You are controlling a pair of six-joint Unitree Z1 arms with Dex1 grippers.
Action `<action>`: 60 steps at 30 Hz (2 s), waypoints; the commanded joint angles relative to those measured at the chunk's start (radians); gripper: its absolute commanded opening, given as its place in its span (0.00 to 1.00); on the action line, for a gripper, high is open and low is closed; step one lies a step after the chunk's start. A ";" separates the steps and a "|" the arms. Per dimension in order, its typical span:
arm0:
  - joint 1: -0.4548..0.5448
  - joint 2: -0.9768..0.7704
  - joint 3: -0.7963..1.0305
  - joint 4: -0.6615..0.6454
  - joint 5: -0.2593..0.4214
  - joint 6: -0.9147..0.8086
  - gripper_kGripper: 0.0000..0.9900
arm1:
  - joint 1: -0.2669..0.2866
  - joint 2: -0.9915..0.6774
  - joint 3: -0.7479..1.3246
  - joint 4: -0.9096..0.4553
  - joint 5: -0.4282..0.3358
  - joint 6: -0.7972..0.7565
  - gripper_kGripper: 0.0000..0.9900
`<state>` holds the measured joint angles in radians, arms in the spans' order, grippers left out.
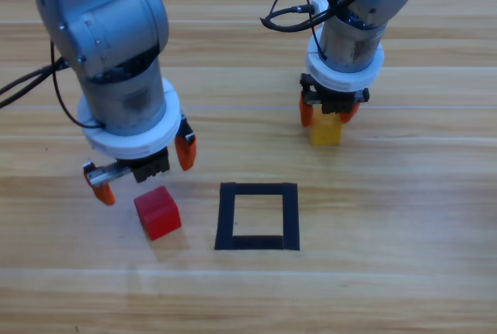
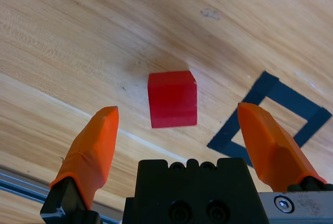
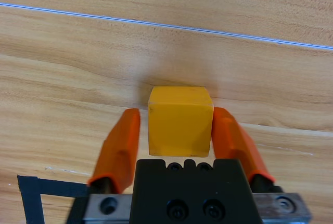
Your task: Stack the blocks in the rectangular block: red at the bottom, yellow in the middle, green on top
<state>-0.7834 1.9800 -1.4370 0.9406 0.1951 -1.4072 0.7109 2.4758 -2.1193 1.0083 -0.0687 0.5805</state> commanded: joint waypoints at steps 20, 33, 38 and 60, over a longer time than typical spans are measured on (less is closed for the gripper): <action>0.044 0.095 0.176 -0.200 -0.102 -0.013 0.97 | -0.010 -0.400 0.243 0.113 -0.071 -0.014 0.18; 0.044 0.091 0.167 -0.220 -0.097 0.010 0.73 | -0.005 -0.503 0.326 0.110 -0.082 -0.004 0.15; 0.044 0.091 0.161 -0.220 -0.077 0.071 0.31 | -0.007 -0.517 0.338 0.104 -0.089 -0.002 0.15; -0.105 0.181 -0.229 -0.063 -0.105 0.789 0.00 | -0.021 -0.517 0.351 0.101 -0.074 -0.001 0.15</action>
<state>-0.8223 2.0953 -1.6244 0.8712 0.1223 -0.6618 0.7094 2.0277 -1.7970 1.1087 -0.1541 0.5774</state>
